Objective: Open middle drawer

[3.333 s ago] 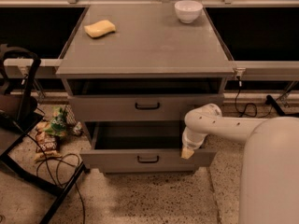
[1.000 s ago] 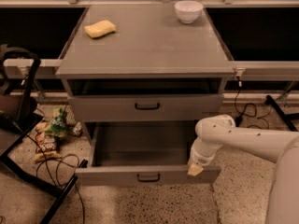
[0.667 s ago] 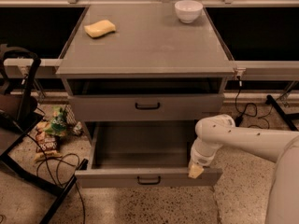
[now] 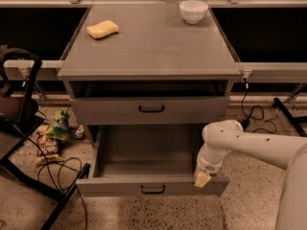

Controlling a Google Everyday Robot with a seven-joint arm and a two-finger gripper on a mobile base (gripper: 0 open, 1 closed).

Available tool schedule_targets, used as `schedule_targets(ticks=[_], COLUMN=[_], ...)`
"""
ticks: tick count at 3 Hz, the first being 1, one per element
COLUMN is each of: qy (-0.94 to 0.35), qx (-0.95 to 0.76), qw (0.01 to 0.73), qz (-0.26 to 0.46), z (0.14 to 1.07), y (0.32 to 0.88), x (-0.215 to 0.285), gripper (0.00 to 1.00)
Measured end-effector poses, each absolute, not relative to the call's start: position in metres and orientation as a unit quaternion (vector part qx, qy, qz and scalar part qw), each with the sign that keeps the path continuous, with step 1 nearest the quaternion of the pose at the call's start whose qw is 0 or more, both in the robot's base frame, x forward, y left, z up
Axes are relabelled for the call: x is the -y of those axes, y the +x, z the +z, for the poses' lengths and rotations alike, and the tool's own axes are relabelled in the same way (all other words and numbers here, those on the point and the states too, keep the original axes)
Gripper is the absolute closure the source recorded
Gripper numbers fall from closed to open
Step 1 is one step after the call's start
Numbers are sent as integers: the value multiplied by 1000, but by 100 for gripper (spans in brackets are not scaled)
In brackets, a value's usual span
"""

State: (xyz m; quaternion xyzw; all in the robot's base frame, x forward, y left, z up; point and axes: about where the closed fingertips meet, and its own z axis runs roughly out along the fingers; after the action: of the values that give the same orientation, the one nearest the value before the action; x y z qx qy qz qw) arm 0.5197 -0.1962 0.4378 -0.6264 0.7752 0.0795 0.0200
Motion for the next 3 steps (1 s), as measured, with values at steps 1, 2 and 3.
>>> schedule_targets(ticks=[1,2,3], qy=[-626,-626,-628], qx=[-775,-775,-774], qw=[20,20,19], qz=[80,80,81], z=[438,438,435], y=[520,520,519], x=[196,196,195], gripper=[37,16,0])
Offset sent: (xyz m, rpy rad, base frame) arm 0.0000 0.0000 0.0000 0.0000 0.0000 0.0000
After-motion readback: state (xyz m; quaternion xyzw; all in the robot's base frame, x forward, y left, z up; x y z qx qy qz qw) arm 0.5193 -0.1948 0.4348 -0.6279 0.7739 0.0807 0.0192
